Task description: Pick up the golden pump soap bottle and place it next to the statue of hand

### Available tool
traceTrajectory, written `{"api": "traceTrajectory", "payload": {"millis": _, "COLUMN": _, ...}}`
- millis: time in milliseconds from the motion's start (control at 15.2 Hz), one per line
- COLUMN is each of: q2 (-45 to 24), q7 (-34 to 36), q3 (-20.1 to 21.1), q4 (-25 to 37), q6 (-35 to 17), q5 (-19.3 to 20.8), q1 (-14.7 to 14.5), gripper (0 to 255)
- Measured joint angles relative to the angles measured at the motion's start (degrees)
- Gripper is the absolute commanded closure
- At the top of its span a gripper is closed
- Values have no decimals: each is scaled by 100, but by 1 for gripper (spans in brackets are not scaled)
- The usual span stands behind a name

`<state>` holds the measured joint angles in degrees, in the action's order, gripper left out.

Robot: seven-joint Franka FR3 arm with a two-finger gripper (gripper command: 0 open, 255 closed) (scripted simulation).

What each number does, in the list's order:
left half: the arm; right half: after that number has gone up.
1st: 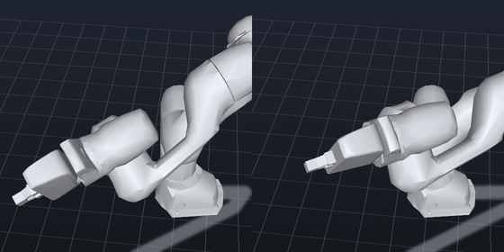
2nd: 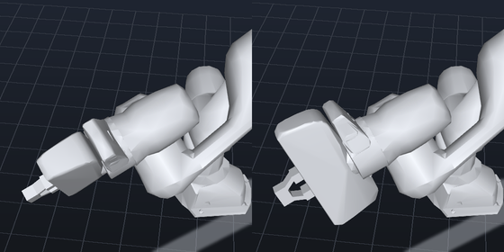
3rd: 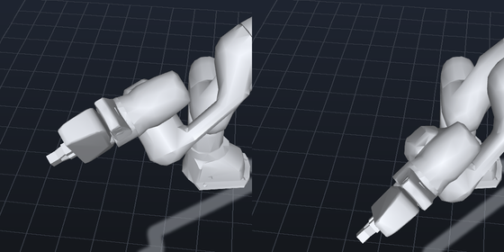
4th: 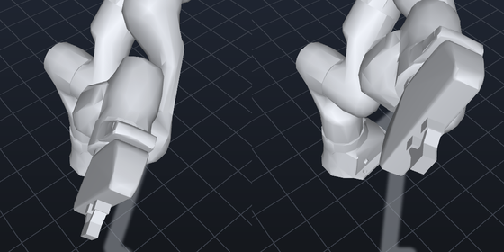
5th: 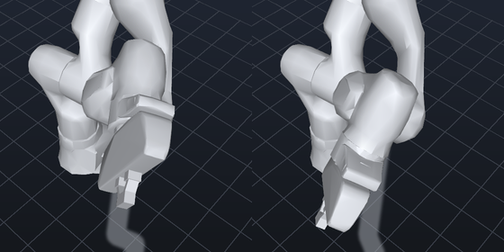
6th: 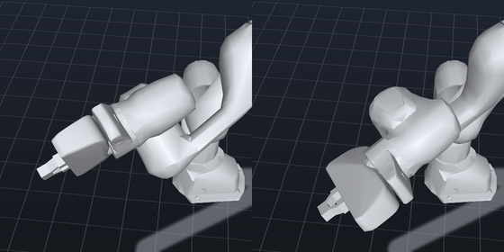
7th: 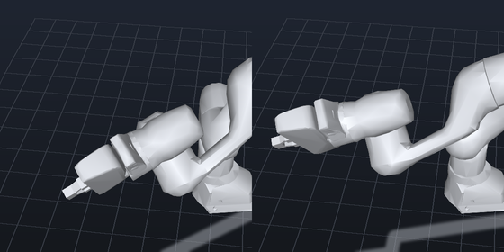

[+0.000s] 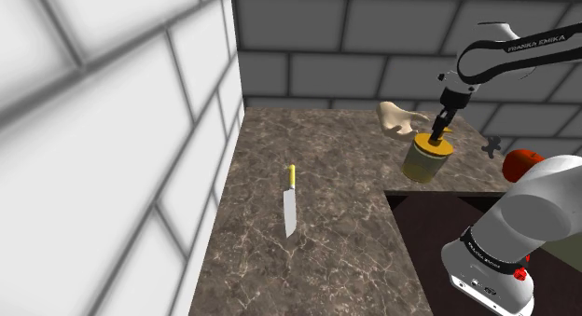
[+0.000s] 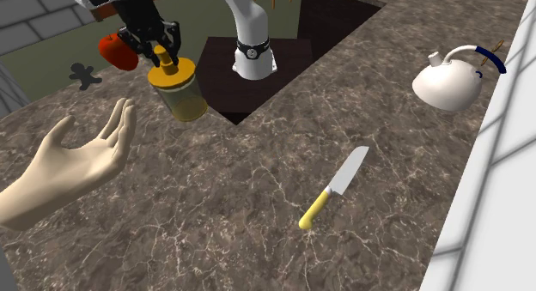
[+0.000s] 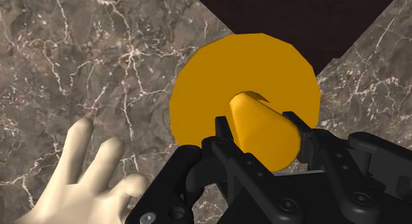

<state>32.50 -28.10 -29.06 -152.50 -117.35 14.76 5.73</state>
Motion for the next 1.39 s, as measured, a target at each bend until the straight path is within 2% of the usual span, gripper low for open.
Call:
{"api": "traceTrajectory", "payload": {"millis": 264, "q2": -133, "q7": -11, "q3": -70, "q4": -153, "q6": -284, "q5": 22, "q1": -11, "gripper": 255}}
{"api": "traceTrajectory", "payload": {"millis": 594, "q2": -163, "q7": -17, "q3": -85, "q4": -169, "q6": -334, "q5": 24, "q1": -14, "gripper": 255}}
{"api": "traceTrajectory", "payload": {"millis": 660, "q2": -164, "q7": -17, "q3": -86, "q4": -170, "q6": -335, "q5": 25, "q1": -14, "gripper": 0}}
{"api": "traceTrajectory", "payload": {"millis": 1056, "q2": -163, "q7": -18, "q3": -86, "q4": -168, "q6": -336, "q5": 25, "q1": -14, "gripper": 0}}
{"api": "traceTrajectory", "payload": {"millis": 1386, "q2": 134, "q7": 0, "q3": 92, "q4": 304, "q6": 416, "q5": -53, "q1": -9, "gripper": 0}}
